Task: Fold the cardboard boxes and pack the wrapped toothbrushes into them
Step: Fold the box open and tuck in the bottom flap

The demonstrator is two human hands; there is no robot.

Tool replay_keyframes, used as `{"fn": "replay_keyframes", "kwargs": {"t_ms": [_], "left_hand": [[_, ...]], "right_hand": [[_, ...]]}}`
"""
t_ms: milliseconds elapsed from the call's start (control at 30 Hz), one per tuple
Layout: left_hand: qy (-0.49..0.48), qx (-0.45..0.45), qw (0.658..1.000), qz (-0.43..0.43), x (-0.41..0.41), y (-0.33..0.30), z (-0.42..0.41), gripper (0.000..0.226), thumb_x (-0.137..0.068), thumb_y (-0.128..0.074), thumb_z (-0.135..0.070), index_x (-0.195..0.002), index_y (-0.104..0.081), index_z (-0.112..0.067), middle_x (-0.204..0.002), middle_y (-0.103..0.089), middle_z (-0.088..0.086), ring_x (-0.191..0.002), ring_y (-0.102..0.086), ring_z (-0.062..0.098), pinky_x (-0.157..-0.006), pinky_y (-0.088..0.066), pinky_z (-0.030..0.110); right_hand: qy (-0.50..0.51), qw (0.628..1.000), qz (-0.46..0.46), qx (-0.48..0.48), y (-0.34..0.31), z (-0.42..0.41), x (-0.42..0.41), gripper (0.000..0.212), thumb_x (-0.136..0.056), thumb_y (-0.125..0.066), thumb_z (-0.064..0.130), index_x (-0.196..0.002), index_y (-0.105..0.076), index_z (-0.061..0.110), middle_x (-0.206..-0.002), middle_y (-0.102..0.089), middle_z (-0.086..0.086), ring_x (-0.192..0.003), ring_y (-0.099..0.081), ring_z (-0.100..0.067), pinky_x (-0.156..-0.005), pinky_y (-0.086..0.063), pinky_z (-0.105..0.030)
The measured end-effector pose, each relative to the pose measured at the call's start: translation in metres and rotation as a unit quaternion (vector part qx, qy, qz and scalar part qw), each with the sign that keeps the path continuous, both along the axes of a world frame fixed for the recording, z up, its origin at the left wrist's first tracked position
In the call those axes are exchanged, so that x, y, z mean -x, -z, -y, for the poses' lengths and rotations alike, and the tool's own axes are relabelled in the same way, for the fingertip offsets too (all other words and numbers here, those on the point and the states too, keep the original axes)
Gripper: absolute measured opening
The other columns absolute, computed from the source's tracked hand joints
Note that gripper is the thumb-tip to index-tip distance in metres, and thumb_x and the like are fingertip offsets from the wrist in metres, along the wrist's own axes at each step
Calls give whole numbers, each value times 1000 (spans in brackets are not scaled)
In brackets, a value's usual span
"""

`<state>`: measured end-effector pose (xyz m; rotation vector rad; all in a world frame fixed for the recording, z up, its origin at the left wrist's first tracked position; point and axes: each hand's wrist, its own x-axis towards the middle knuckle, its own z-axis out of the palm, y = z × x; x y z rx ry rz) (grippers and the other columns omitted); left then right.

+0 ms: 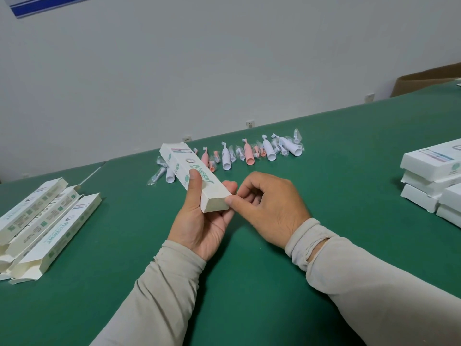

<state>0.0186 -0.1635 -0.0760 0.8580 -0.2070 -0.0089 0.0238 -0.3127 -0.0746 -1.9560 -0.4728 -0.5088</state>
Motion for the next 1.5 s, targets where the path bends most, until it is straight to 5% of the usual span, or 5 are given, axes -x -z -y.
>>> {"fn": "replay_keyframes", "kwargs": {"t_ms": [400,567,700,933,1500], "left_hand": [[-91,-113,985,-91,6,-4,-1,74,-78,-62,-69,-128,-56,-14,-105,-62,22,-100,-69,41,-85,-57,54],[-284,-543,787,75,4,3,-33,40,-82,-81,-29,-109,-56,-44,-109,-64,-14,-102,-62,12,-90,-46,27],[-329,-644,685,91,-2,8,-45,51,-77,-82,-18,-121,-59,-31,-105,-51,-15,-106,-51,16,-96,-42,34],[-311,-655,682,97,-2,9,-44,54,-76,-83,-15,-123,-60,-29,-114,-55,-9,-109,-50,16,-101,-41,39],[-265,-663,689,124,0,8,-46,59,-78,-83,-19,-122,-53,-46,-114,-57,-20,-102,-49,4,-92,-41,33]], "right_hand": [[-89,994,-56,30,-1,3,-1,47,-61,-64,72,-78,-65,27,-70,-63,24,-59,-55,5,-60,-49,-24],[0,992,-62,-107,-8,21,-18,15,-86,-69,41,-82,-64,27,-67,-59,20,-55,-50,2,-64,-42,-21],[125,976,60,-167,-19,35,-24,7,-96,-56,22,-97,-59,29,-95,-59,19,-75,-54,6,-68,-43,-18],[58,993,106,-9,-20,45,-25,18,-97,-56,17,-103,-70,25,-92,-59,25,-90,-56,-6,-85,-50,-29],[-110,986,-92,80,-16,60,-47,53,-96,-47,22,-142,-44,50,-79,-58,13,-59,-48,-1,-60,-45,-15]]}}
